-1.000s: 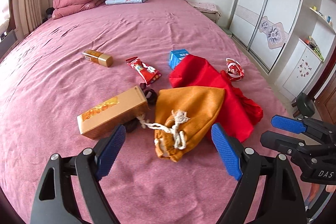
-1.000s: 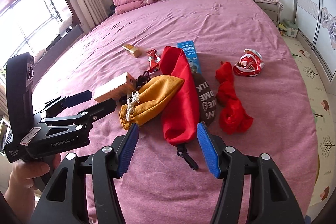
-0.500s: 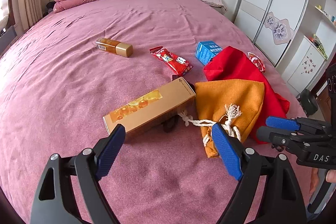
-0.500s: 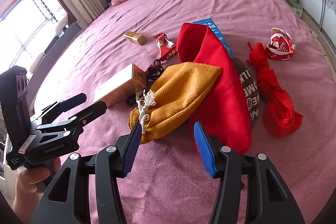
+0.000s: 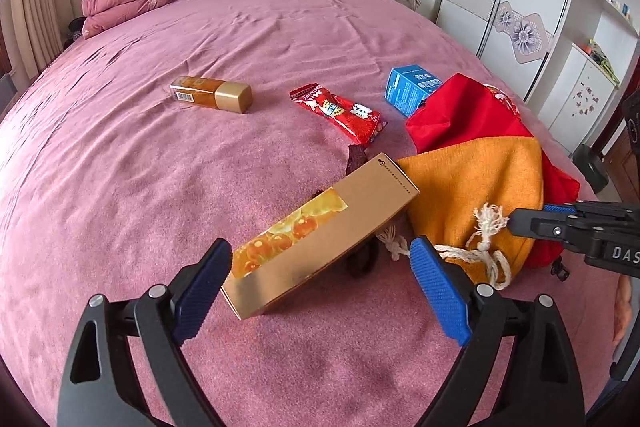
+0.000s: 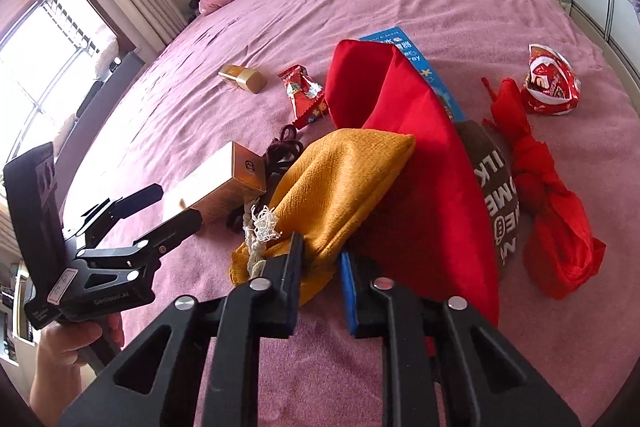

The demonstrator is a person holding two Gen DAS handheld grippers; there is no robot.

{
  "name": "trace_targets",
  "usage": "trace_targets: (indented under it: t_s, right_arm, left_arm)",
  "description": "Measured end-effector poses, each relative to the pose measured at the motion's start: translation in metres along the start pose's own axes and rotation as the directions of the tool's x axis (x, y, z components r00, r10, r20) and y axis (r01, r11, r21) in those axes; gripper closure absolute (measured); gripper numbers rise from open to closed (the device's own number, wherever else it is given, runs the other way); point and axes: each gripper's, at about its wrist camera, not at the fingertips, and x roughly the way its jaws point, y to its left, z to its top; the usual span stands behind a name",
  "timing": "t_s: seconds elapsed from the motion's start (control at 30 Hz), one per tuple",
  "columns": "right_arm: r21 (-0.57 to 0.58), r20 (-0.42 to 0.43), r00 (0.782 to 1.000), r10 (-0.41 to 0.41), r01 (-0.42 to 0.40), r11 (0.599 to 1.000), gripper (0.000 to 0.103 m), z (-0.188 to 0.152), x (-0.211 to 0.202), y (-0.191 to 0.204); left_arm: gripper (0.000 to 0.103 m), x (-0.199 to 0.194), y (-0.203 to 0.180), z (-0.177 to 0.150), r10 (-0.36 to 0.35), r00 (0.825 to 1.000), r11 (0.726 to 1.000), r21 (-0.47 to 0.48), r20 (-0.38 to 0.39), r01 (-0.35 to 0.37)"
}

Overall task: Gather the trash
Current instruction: 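Grasp the gold cardboard box with the left gripper while the right grasps the mustard drawstring bag, then carry the box and bag over the yellow bin and open both grippers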

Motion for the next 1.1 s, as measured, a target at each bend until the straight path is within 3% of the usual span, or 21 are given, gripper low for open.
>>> trace_targets:
  t_s: [0.23, 0.37, 0.47, 0.6, 0.73, 0.9, 1.1]
  right_arm:
    - [-0.009, -0.003, 1.0, 0.018, -0.018, 1.0, 0.09, 0.002, -0.014, -0.004]
    - [-0.011, -0.009, 1.0, 0.017, -0.017, 1.0, 0.09, 0.003, -0.015, -0.002]
    - [-0.029, -0.013, 1.0, 0.012, -0.012, 1.0, 0.09, 0.003, -0.016, 0.002]
    - [-0.049, -0.006, 1.0, 0.012, -0.013, 0.999, 0.091, 0.004, -0.02, 0.006]
    - [-0.06, 0.005, 1.0, 0.018, -0.018, 0.998, 0.091, 0.002, -0.028, 0.008]
    - [-0.067, 0.021, 0.999, 0.03, -0.029, 0.997, 0.091, -0.002, -0.045, 0.006]
    - [-0.077, 0.069, 0.997, 0.036, -0.031, 0.997, 0.092, -0.008, -0.081, -0.003]
  left_arm:
    - [0.01, 0.019, 0.002, 0.01, -0.006, 0.999, 0.991, 0.131, -0.045, 0.011]
    - [0.013, 0.032, 0.005, 0.015, -0.022, 0.997, 0.987, 0.158, -0.07, 0.033]
    - [0.049, 0.041, 0.006, 0.017, -0.061, 0.991, 0.986, 0.147, -0.119, 0.079]
    - [0.066, 0.04, 0.006, 0.017, -0.063, 0.99, 0.992, 0.102, -0.125, 0.076]
    - [0.067, 0.024, 0.007, 0.014, -0.07, 0.994, 0.996, 0.046, -0.087, 0.074]
    - [0.067, -0.004, -0.005, 0.011, -0.13, 0.991, 0.991, -0.02, -0.039, 0.129]
    - [0.067, -0.038, -0.048, 0.011, -0.193, 0.981, 0.981, -0.03, 0.007, 0.193]
